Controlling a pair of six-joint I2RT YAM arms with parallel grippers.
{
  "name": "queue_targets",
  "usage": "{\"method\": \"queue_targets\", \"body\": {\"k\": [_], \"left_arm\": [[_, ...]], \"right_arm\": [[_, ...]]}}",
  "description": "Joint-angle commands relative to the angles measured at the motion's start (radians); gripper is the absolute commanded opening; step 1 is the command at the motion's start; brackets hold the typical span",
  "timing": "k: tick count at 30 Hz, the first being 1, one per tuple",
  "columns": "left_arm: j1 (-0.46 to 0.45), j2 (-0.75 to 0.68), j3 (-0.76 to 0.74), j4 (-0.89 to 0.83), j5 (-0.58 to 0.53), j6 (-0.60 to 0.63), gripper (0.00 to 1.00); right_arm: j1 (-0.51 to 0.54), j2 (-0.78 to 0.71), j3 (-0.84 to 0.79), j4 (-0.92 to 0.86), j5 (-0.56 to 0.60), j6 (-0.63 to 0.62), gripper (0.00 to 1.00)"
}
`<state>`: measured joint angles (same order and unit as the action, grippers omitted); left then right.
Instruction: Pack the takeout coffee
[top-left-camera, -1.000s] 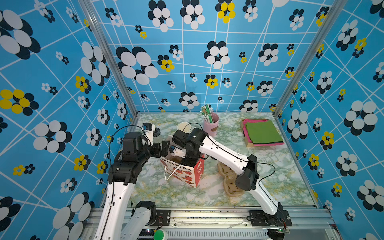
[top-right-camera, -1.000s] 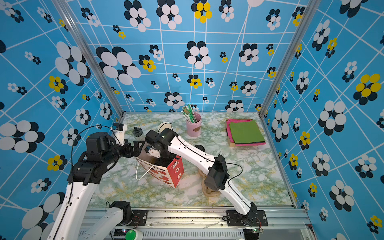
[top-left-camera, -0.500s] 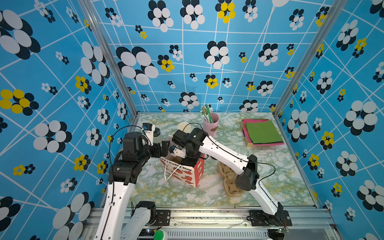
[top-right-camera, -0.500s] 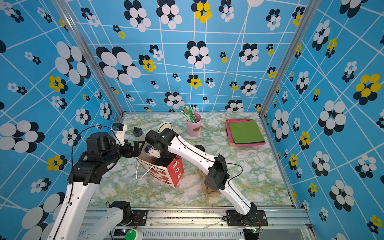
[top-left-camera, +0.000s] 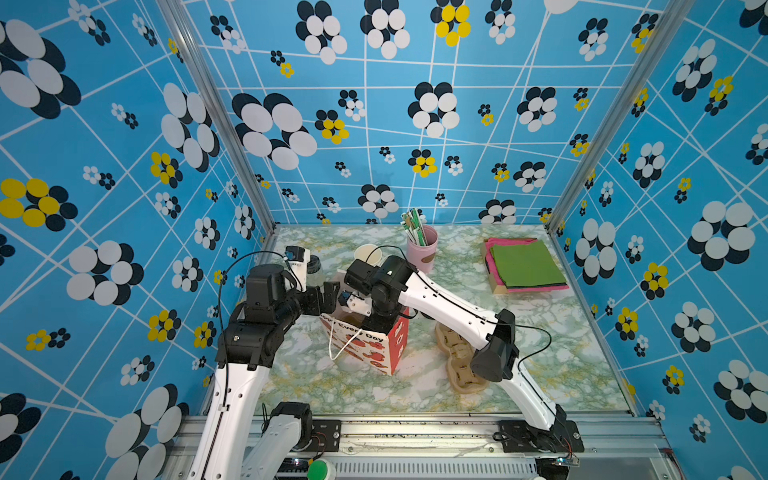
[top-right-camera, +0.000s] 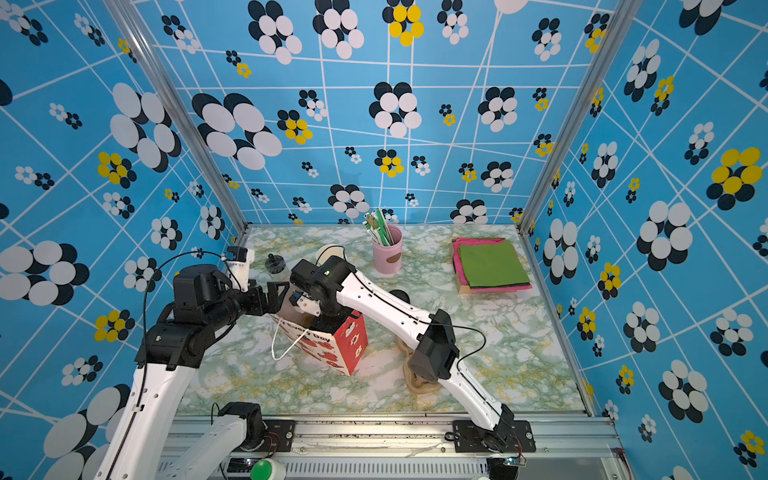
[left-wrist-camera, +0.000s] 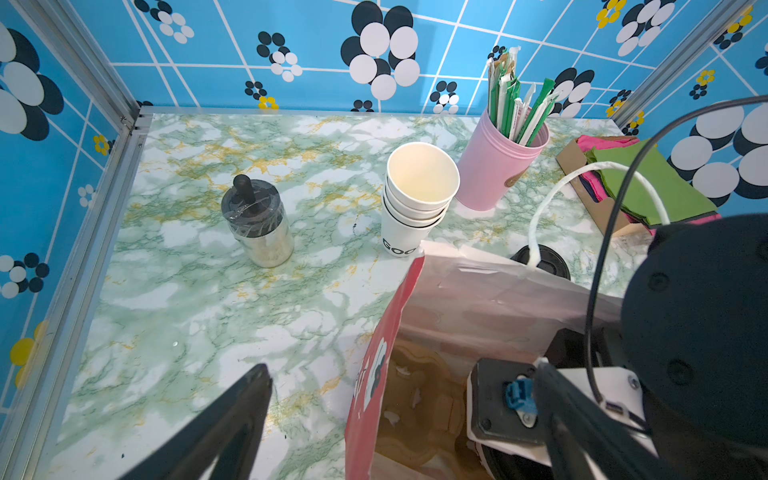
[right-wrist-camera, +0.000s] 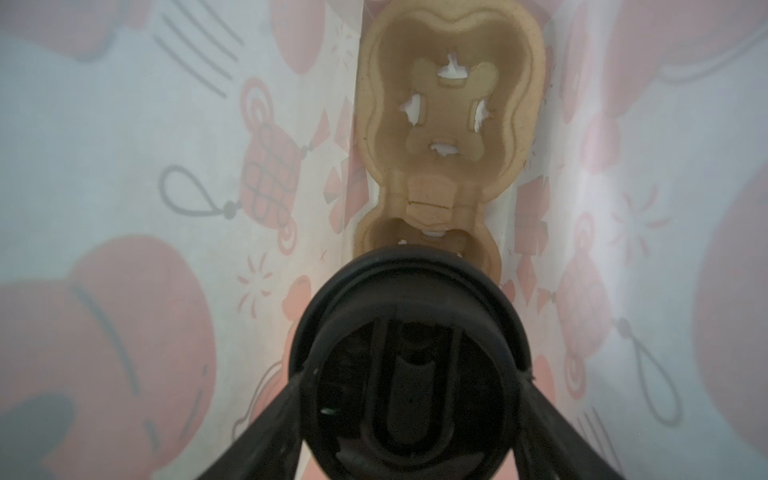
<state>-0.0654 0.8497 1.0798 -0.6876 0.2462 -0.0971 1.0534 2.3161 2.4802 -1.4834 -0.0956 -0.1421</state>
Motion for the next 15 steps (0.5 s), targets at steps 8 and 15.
{"method": "queue_targets", "body": {"k": [8,15], "left_arm": [[0.006,-0.006,-0.013,-0.001,0.012,0.0,0.99],[0.006,-0.005,-0.009,-0.001,0.013,-0.001,0.99]], "right_arm": [[0.007,-0.058,0.015,-0.024,-0.024,-0.001,0.82],[0.006,-0.059,0.097,-0.043,-0.03,-0.001,0.89]]}}
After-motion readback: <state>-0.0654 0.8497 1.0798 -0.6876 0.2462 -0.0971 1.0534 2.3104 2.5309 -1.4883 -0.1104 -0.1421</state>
